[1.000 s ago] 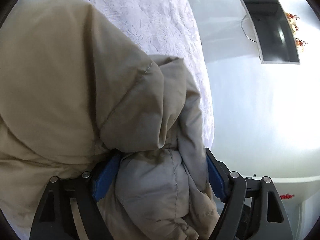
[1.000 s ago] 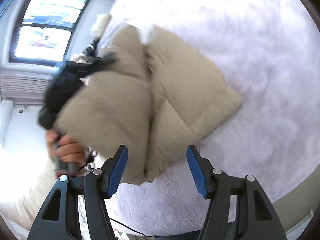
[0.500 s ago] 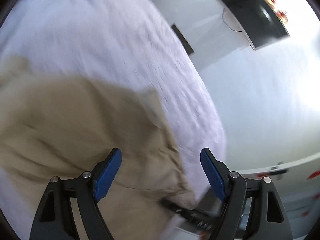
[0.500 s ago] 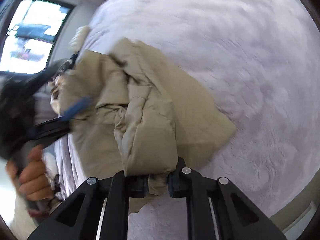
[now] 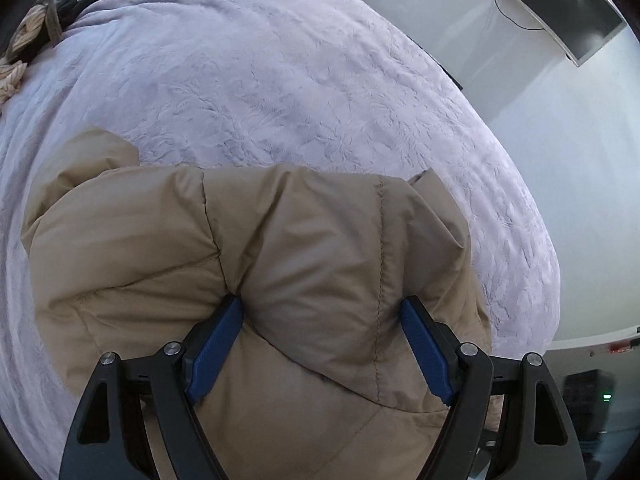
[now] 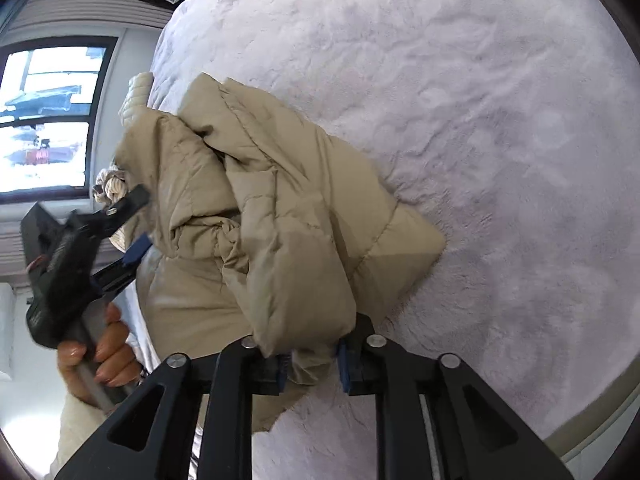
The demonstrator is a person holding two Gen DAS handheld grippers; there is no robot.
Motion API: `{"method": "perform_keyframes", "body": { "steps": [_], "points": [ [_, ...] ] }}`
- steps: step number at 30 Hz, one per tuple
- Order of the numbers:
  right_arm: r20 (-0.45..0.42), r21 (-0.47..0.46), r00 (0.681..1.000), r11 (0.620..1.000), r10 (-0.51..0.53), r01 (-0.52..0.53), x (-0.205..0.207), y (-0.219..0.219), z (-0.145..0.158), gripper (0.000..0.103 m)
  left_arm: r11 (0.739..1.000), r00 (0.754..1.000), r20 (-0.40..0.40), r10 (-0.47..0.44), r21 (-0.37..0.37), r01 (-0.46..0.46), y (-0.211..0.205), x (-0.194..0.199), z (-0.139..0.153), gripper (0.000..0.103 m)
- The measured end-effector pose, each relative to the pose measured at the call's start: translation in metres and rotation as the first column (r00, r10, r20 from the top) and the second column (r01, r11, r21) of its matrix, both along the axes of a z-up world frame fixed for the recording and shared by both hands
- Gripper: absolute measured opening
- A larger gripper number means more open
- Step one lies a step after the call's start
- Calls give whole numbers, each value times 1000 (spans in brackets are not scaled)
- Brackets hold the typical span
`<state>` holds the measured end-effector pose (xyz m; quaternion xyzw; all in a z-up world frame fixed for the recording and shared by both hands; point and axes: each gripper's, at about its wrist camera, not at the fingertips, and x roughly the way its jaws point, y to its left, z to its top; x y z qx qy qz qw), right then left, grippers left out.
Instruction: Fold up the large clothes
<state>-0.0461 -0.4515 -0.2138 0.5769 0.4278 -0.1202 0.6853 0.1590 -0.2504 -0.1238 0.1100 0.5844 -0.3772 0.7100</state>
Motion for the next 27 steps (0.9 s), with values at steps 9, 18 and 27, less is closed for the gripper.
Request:
{"method": "perform_keyframes", "body": {
  "steps": [9,18,27],
  "points": [
    [17,-323,1000,946,19,-12,-13,-17,93,23,999,1000,-1,23,27,-23,-9,8,-11,81],
    [-10,-409,977,891,213,-198,36,3,105,23,999,1000,9,25,37,-25,-13,4,-10,81],
    [-147,-365,953,881,266,-302,46,5,48,23,999,999,38,31,11,-31,2,-5,17,81]
  ]
}}
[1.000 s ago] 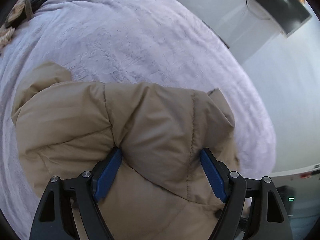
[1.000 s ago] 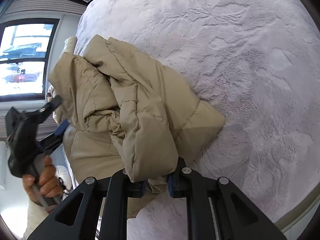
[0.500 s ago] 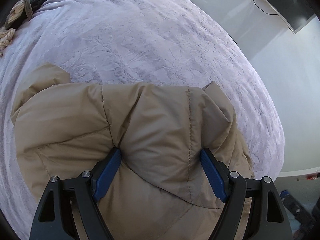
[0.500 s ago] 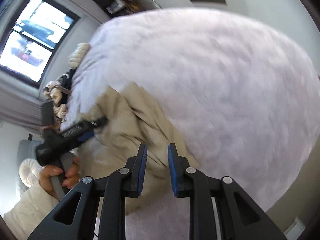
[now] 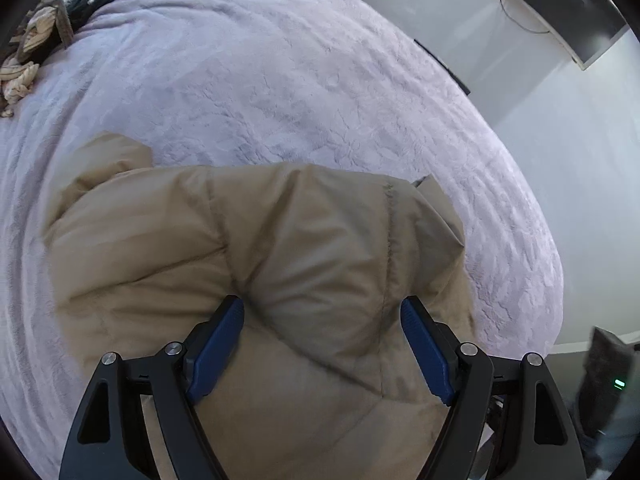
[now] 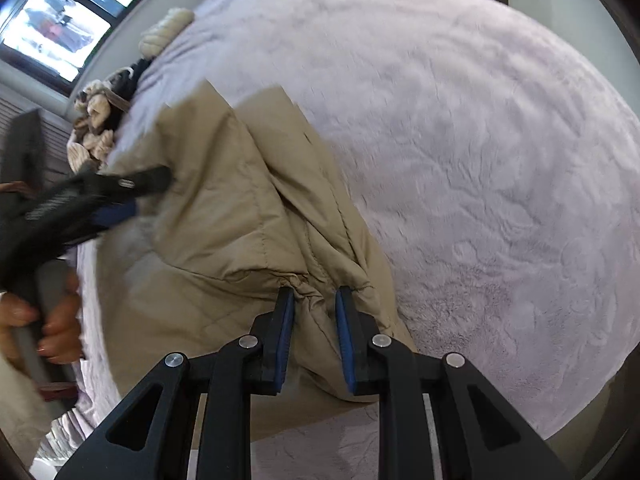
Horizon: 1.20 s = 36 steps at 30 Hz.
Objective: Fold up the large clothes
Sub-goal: 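Lift the folded coat with the left tool while the right tool regrasps its side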
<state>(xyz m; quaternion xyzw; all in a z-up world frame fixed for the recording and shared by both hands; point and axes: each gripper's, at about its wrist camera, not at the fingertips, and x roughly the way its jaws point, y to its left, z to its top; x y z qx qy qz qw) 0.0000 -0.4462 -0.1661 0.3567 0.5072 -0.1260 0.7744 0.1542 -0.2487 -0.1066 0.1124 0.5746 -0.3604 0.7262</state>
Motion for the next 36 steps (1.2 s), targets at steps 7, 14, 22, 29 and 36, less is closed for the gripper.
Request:
{"method": "perform_keyframes", "body": {
  "steps": [7,14,22,29,36],
  "points": [
    [-35,16,999,999,29,-28,6,0,-22,23,993,994,9,111,-48,-110,69,0,29,81],
    [-58,19,997,998,58,-57,13,1,-30,23,963,962,-63,264,-45,-267,140,-2,20,103],
    [-78,16,993,996,85,-84,28,9,-32,23,919,899,-292,326,-127,-374,187,-12,-25,103],
    [-80,21,992,995,101,-100,37,10,-32,23,850,801,-526,285,-248,-465,196,-6,-70,103],
    [-78,41,992,994,100,-97,37,7,-37,23,884,814,-538,219,-244,-399,172,6,-95,103]
  ]
}}
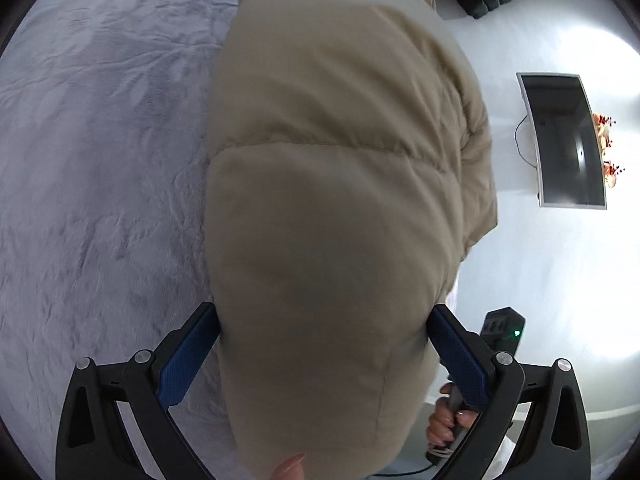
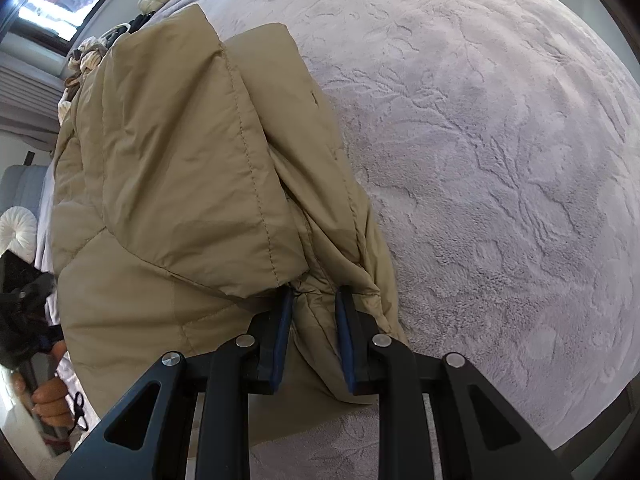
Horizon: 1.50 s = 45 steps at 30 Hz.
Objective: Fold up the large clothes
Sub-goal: 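Lift the folded coat with the left tool while the right tool regrasps its side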
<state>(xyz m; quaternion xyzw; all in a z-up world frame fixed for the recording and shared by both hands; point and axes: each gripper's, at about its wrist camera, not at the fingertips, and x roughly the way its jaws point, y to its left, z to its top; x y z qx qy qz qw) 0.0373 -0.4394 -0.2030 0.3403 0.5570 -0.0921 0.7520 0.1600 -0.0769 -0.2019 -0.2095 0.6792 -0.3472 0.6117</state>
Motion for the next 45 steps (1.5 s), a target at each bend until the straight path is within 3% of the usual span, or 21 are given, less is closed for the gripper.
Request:
{"method": "perform_keyframes", "body": {
  "steps": [6,7,8,10,11,16,18,24,27,36,45],
  "points": [
    [47,83,999,997,-3,-1,-4,-21,23,27,999,1000,-4,13,42,-13,-8,1,-5,103],
    [79,85,997,996,-1,-6,-5,-27,33,33,999,1000,-3,14,44,-14,-11,0,-6,103],
    [100,71,995,997,3,-10,-6,-33,41,51,999,1000,-2,16,47,-16,-11,-1,-6,103],
    [147,64,989,998,10,-20,-4,-44,54,75,998,1000,4,14,60,-15,-15,-3,-6,103],
    [173,73,985,997,17,-30,0,-50,59,80,998,1000,8,14,67,-15,-17,-4,-5,103],
    [181,77,976,988,120,-135,33,-56,57,86,995,999,35,14,102,-18,-35,-7,-1,103],
    [176,82,970,979,168,-185,47,-51,51,94,992,999,51,5,126,-11,-43,-10,2,103],
    [98,62,950,951,297,-304,79,-41,21,95,983,994,106,-26,186,6,-68,-18,7,103],
    [82,135,952,943,296,-305,92,-51,0,103,986,995,102,-20,167,3,-71,-18,5,103],
    [161,365,937,864,310,-348,115,-54,-39,103,994,997,77,-15,114,6,-72,-15,-9,103],
    [203,464,926,801,318,-377,140,-39,-59,103,993,998,52,-25,115,19,-84,-10,-22,103]
  ]
}}
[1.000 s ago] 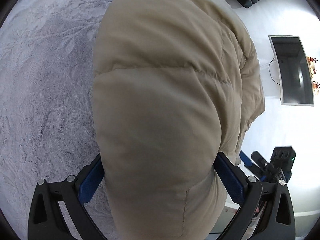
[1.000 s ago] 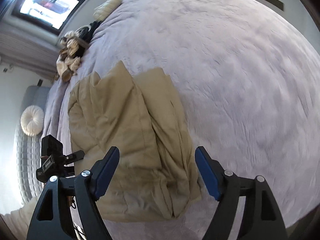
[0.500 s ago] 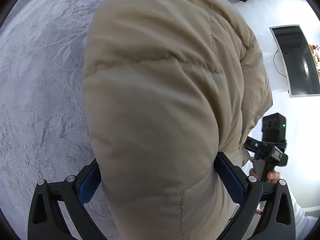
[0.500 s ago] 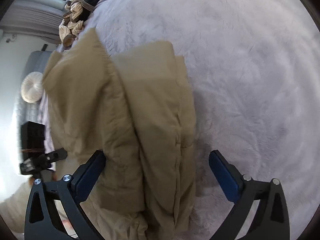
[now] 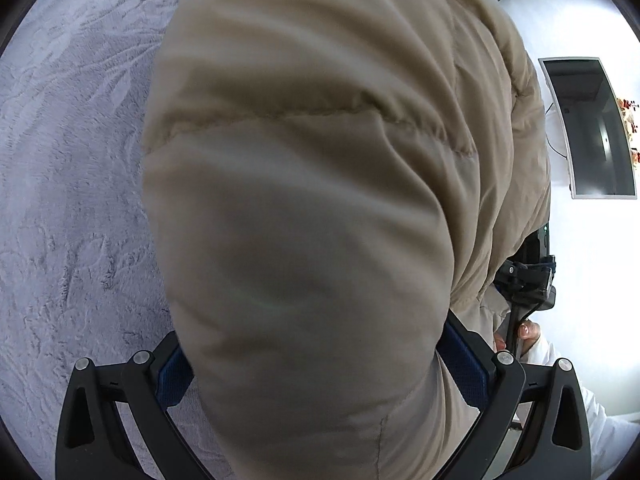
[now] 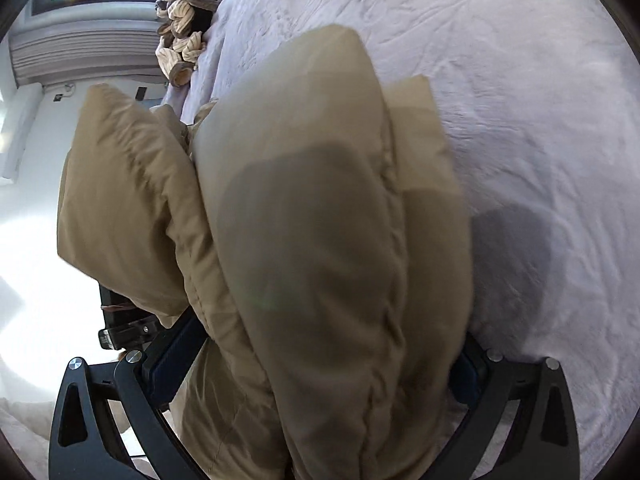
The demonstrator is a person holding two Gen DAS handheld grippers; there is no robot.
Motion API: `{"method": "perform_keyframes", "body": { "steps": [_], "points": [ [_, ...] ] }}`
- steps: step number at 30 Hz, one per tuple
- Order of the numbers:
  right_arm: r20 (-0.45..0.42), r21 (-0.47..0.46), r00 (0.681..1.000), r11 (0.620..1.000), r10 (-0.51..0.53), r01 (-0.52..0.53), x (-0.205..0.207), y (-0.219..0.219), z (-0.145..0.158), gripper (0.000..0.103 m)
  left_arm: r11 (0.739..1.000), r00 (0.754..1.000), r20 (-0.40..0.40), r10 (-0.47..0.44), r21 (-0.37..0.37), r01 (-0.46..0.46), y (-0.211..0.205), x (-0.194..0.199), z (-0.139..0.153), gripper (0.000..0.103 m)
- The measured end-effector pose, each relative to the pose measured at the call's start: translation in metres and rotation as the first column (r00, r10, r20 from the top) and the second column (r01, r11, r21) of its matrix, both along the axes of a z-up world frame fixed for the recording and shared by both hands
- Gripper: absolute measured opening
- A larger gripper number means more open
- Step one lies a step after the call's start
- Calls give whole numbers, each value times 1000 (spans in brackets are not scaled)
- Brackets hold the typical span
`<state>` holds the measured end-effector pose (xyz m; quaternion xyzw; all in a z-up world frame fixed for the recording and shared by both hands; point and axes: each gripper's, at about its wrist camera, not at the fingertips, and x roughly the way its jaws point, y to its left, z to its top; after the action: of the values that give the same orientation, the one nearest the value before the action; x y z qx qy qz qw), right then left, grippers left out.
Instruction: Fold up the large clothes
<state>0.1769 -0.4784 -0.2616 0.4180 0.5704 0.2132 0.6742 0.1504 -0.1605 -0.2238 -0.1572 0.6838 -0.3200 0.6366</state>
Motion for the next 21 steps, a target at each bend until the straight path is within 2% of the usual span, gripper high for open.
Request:
{"method": "perform_keyframes", "body": {
  "steps": [12,15,17,19,21],
  "points": [
    [-65,37,997,998,-50,53,17,16,-1,100,996,999,40,7,87,-10,-29,-11,10,103],
    [-62,59,996,996,-67,71,15,17,4,83,995,998,66,14,95,-20,-34,-15,16,101],
    [-40,67,997,995,-72,74,12,17,11,63,995,996,94,4,100,-13,-38,-19,21,97],
    [-23,74,997,995,-70,72,10,18,17,54,995,993,119,-7,98,-5,-38,-25,27,89],
    [-8,91,997,993,-74,74,8,20,23,49,996,989,147,-17,95,3,-41,-29,36,85]
  ]
}}
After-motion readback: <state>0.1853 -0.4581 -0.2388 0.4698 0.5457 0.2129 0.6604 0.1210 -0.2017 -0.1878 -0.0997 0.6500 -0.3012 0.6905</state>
